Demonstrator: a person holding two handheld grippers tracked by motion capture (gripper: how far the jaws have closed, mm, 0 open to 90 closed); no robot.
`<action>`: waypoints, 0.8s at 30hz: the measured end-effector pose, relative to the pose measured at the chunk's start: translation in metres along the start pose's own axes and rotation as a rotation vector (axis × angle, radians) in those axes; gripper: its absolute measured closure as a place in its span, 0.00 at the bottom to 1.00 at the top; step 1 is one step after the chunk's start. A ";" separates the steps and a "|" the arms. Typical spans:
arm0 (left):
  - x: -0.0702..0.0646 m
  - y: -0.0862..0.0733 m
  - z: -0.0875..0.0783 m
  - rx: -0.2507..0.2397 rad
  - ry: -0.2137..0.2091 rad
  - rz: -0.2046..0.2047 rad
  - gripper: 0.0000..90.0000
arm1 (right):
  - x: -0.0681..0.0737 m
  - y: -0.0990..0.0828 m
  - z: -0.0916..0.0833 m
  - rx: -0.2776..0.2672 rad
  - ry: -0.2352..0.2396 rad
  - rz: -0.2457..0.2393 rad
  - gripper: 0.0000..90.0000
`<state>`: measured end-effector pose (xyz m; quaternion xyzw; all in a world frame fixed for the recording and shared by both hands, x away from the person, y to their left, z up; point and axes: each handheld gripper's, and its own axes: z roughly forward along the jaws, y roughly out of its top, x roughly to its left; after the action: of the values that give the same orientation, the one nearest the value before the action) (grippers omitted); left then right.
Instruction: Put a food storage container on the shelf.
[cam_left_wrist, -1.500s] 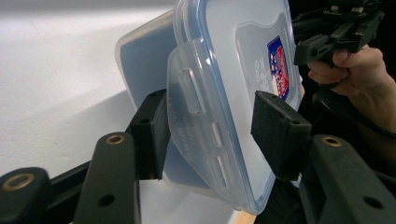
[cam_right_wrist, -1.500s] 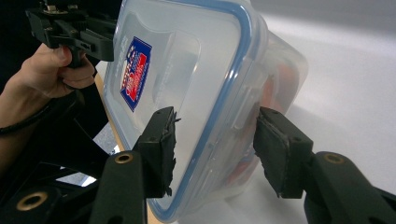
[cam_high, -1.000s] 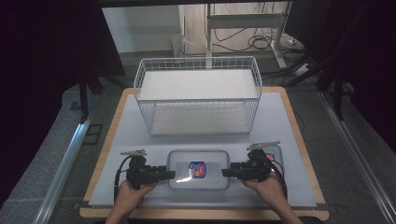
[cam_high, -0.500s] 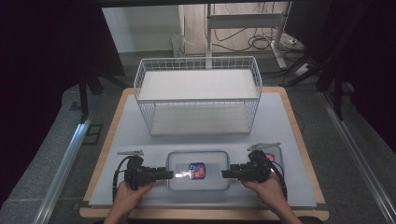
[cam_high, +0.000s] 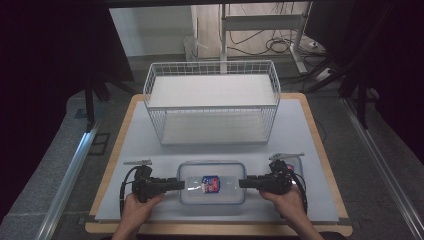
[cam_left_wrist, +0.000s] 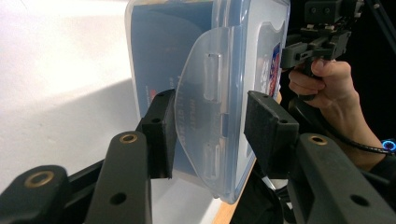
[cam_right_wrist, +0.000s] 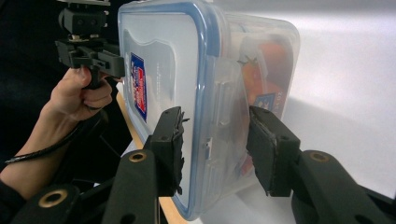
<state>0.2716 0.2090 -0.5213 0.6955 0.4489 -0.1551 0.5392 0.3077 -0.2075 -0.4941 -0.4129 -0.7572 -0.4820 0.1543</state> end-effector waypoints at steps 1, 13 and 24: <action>0.000 0.001 0.000 -0.002 0.000 0.001 0.61 | 0.000 0.000 0.000 -0.005 0.001 0.002 0.64; -0.015 0.026 -0.008 -0.056 -0.021 0.062 0.62 | 0.010 0.019 -0.015 -0.094 0.019 -0.041 0.64; -0.041 0.067 -0.019 -0.082 -0.018 0.151 0.62 | 0.027 0.052 -0.038 -0.163 0.021 -0.115 0.64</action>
<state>0.2973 0.2063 -0.4446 0.7032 0.3964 -0.1019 0.5814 0.3251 -0.2169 -0.4268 -0.3749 -0.7361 -0.5545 0.1002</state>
